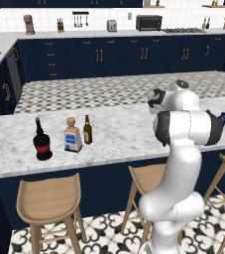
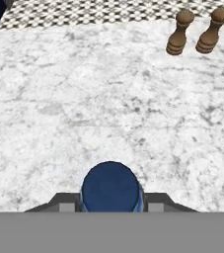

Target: Move the plastic bottles in the middle to the plastics group, and the glass bottles in the middle to the glass group.

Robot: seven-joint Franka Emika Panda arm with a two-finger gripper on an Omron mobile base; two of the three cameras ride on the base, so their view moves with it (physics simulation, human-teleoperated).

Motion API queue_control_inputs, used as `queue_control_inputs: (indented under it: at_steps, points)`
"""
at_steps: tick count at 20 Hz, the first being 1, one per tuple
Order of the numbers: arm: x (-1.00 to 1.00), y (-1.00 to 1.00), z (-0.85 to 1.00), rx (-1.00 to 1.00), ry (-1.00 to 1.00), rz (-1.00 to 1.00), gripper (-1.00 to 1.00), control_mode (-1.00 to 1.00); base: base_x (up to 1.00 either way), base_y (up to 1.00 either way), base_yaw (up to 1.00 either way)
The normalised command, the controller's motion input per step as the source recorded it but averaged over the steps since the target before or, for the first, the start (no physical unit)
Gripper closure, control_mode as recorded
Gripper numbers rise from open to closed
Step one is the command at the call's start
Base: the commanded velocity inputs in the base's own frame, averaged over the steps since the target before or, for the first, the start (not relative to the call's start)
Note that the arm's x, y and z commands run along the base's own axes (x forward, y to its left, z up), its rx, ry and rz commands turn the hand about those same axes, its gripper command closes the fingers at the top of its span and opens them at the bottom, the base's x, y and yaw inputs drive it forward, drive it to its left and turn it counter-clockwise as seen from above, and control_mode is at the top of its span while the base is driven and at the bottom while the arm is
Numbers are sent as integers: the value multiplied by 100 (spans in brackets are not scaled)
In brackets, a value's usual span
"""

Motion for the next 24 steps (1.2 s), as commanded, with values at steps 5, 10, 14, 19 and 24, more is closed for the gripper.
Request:
queue_control_inputs:
  at_steps: [5,10,14,19,24]
  points:
    - [-30,-100,13,1,-1,-11,100,-100,0,0,0]
    - [-1,-100,26,0,1,-14,100,-100,0,0,0]
    - [-1,-96,38,0,12,-14,100,-100,0,0,0]
    - [-15,-60,-15,0,1,-10,100,-100,0,0,0]
    - [-14,-3,-16,0,0,0,100,-100,0,0,0]
